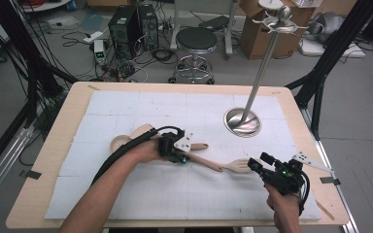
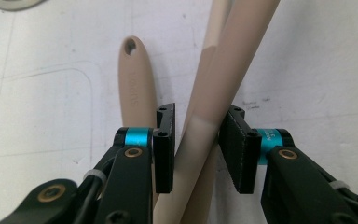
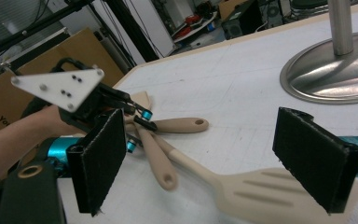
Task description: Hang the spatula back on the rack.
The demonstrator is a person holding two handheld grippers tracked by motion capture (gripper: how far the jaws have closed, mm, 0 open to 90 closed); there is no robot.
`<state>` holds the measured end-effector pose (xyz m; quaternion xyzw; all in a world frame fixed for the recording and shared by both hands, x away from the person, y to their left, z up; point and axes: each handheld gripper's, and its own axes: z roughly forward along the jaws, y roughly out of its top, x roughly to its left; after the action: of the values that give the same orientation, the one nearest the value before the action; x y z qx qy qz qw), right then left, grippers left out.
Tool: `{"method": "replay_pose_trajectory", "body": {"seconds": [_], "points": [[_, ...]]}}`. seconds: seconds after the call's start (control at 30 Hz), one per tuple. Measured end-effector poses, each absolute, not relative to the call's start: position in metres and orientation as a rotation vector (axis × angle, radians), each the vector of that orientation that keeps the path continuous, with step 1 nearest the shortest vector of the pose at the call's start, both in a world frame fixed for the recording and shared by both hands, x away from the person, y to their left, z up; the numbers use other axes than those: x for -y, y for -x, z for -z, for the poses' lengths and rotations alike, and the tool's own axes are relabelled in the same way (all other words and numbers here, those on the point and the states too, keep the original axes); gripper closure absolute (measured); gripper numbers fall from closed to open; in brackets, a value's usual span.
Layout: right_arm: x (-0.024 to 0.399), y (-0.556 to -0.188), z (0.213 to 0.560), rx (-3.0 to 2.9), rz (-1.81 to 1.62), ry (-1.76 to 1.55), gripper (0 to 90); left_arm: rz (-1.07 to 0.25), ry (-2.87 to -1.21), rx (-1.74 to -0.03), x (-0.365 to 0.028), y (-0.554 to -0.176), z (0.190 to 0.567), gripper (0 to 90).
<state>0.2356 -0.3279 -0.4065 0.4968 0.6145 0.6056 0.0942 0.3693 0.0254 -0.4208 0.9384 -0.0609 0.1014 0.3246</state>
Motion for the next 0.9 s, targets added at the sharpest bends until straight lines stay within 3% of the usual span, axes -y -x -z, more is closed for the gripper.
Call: {"method": "replay_pose_trajectory", "body": {"seconds": [0.5, 0.73, 0.9], "points": [[0.326, -0.237, 0.407, -1.823, -1.796, -1.477, 16.8, -0.262, -2.272, -0.033, -0.065, -0.398, 0.389, 77.3], [0.328, -0.237, 0.408, -1.814, -1.793, -1.478, 16.8, -0.383, -2.276, -0.102, -0.075, -0.408, 0.365, 77.7], [0.327, -0.237, 0.407, -1.813, -1.797, -1.478, 16.9, -0.383, -2.232, -0.191, -0.083, -0.413, 0.358, 77.7]]}}
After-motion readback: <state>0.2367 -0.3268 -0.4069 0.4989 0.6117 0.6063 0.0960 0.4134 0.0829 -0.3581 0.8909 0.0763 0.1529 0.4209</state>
